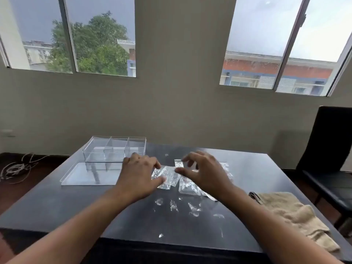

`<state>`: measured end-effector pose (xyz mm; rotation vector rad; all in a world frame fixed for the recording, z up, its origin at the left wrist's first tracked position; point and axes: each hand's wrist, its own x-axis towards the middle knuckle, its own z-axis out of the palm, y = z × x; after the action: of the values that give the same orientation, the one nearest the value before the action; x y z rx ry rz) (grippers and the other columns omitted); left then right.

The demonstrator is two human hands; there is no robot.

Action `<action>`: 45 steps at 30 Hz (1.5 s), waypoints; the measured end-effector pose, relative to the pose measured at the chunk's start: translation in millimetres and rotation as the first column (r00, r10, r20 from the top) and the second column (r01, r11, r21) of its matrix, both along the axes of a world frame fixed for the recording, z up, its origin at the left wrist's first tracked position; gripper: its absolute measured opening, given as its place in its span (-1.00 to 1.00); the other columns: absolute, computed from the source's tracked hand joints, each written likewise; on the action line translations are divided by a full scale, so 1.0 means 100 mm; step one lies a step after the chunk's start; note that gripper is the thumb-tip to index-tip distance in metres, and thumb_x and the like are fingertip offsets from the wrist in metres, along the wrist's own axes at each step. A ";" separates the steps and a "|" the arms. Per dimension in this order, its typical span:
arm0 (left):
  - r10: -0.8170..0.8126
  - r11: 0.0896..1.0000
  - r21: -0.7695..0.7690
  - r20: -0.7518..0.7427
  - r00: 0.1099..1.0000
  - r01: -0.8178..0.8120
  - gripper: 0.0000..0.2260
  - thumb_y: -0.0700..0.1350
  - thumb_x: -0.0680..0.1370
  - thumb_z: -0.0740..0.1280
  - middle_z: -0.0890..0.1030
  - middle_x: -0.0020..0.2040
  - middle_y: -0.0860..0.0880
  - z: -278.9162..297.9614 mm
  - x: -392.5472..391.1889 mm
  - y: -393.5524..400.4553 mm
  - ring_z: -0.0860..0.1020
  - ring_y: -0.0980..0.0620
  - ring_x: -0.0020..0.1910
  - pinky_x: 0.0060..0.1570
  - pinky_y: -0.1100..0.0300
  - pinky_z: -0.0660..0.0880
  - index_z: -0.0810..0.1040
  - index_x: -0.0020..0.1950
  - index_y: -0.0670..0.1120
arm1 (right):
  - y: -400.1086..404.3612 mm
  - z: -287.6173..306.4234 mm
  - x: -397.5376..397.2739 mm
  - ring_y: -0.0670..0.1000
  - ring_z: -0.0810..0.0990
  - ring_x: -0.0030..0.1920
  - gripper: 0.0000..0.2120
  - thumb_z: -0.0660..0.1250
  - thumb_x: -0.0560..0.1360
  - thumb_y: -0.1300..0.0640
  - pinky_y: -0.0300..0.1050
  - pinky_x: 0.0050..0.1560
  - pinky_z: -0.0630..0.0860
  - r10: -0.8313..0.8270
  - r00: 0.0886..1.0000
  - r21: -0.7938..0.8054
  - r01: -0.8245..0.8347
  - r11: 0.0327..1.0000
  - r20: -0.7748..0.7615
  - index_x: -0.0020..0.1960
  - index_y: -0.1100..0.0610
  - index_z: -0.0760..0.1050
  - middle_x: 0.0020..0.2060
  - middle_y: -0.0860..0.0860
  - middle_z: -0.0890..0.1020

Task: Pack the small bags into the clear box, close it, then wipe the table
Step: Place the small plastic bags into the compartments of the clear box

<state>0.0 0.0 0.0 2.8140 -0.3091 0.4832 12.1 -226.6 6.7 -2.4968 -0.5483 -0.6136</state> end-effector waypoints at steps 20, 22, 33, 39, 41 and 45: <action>0.118 0.985 0.156 -0.316 0.941 -0.071 -0.26 0.42 0.30 0.44 0.63 0.22 0.00 -0.03 0.50 -0.14 0.55 -0.09 0.25 0.18 -0.04 0.35 0.39 0.30 0.01 | 0.26 0.17 0.63 -0.04 0.61 0.06 -0.73 0.61 0.39 -0.08 -0.05 0.14 0.38 -0.209 0.908 -0.324 0.087 0.942 -0.362 0.01 -0.06 0.64 -0.19 -0.18 0.60; 0.118 0.990 0.118 -0.349 0.930 -0.082 -0.31 0.36 0.33 0.46 0.64 0.19 0.01 -0.02 0.53 -0.12 0.57 -0.07 0.23 0.18 -0.03 0.37 0.39 0.29 0.00 | 0.21 0.25 0.66 -0.09 0.60 -0.10 -0.80 0.62 0.38 -0.07 -0.10 0.06 0.46 -0.182 0.909 -0.235 0.097 0.967 -0.374 -0.14 -0.08 0.61 -0.28 -0.20 0.62; 0.091 0.945 -0.326 0.225 0.970 -0.013 -0.81 0.04 0.48 0.47 0.62 -0.28 0.11 0.52 0.73 0.59 0.60 0.11 -0.23 -0.16 0.14 0.49 0.54 0.03 0.10 | 0.41 0.73 1.01 -0.06 0.65 -0.32 -0.92 0.52 0.53 0.21 -0.20 -0.12 0.61 0.275 0.918 0.538 -0.083 0.839 -0.287 -0.08 0.20 0.65 -0.23 0.08 0.78; 0.207 0.945 -0.305 0.266 0.941 -0.122 -0.94 -0.02 0.48 0.51 0.59 -0.23 0.09 0.26 1.12 1.19 0.55 0.08 -0.30 -0.22 0.18 0.43 0.66 -0.09 0.08 | 1.03 0.41 1.47 -0.11 0.58 -0.35 -0.96 0.43 0.60 0.13 -0.18 -0.22 0.56 0.248 0.904 0.397 -0.098 0.913 -0.349 0.02 0.10 0.62 -0.31 -0.01 0.74; 0.186 0.944 -0.317 0.269 0.945 -0.096 -0.94 -0.05 0.47 0.53 0.61 -0.22 0.09 0.16 1.14 1.26 0.56 0.10 -0.31 -0.23 0.21 0.43 0.70 -0.09 0.06 | 1.19 0.32 1.64 -0.23 0.53 -0.39 -0.93 0.38 0.62 0.15 -0.29 -0.23 0.51 0.210 0.922 0.270 -0.122 0.955 -0.325 0.03 0.08 0.64 -0.35 -0.07 0.70; 0.168 0.939 -0.335 0.235 0.957 -0.082 -0.92 -0.04 0.45 0.55 0.58 -0.18 0.12 0.07 1.13 1.30 0.54 0.17 -0.33 -0.26 0.35 0.36 0.72 -0.08 0.07 | 1.44 0.25 1.84 -0.23 0.56 -0.32 -0.90 0.40 0.60 0.14 -0.48 -0.30 0.38 0.159 0.936 0.099 -0.134 0.986 -0.315 0.03 0.12 0.69 -0.31 -0.11 0.67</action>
<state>113.5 130.2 7.2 2.4599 -0.0869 0.8545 195.8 -82.2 32.1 -2.3896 -0.5659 -0.1589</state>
